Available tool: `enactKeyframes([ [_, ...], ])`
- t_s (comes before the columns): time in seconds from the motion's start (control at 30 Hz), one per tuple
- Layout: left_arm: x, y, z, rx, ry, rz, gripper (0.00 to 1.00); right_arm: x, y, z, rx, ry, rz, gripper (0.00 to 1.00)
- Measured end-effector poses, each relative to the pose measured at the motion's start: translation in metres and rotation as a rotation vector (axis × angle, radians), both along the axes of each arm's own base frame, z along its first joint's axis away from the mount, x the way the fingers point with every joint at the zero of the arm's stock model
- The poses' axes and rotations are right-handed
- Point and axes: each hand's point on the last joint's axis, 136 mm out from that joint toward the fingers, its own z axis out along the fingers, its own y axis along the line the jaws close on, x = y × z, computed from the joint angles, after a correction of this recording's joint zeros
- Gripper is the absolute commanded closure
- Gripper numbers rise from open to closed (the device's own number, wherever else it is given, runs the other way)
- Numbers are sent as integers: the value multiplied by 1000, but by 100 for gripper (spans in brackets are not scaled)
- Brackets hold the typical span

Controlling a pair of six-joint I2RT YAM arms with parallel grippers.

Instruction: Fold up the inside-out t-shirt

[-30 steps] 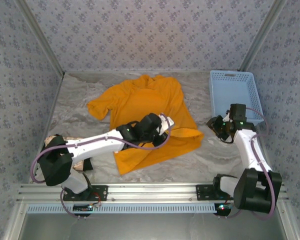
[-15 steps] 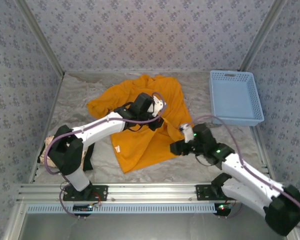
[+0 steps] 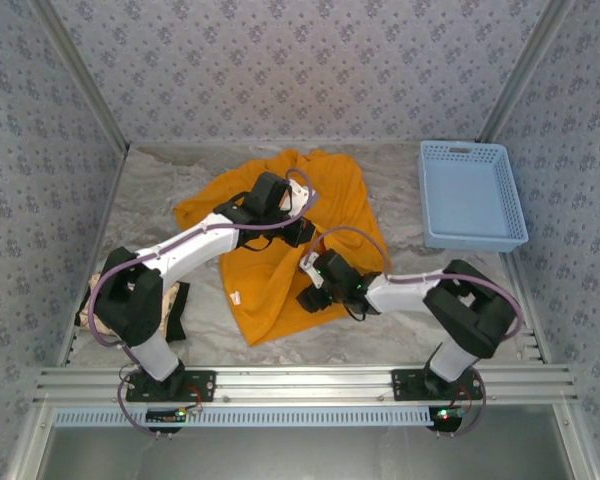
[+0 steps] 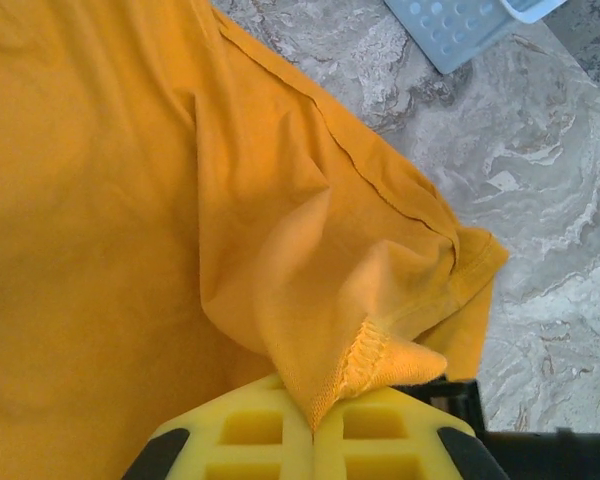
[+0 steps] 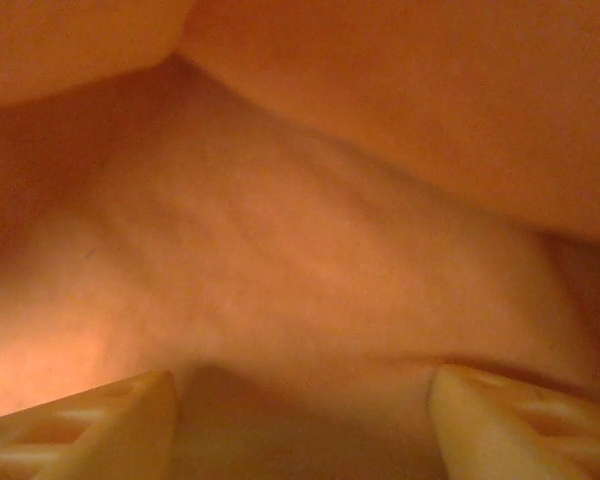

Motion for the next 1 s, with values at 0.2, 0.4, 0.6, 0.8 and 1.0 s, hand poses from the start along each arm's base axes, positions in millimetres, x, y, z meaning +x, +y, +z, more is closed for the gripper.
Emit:
enactKeyframes([
  [0.2,10,8,2,-18,15,44,100,12,-1,-1,4,-14,-3,96],
  [0.4,44,57,9,-4,10,185,100,-18,-37,31,17,-8,33,100],
  [0.6,115,172,29,7,-52,490,100,4,-87,116,157,-149,-59,100],
  [0.8,141,234,-2,71,4,624,60,-2,-99,113,67,-154,-32,99],
  [1.0,119,216,-55,127,177,582,48,-13,-101,81,-85,-111,12,69],
])
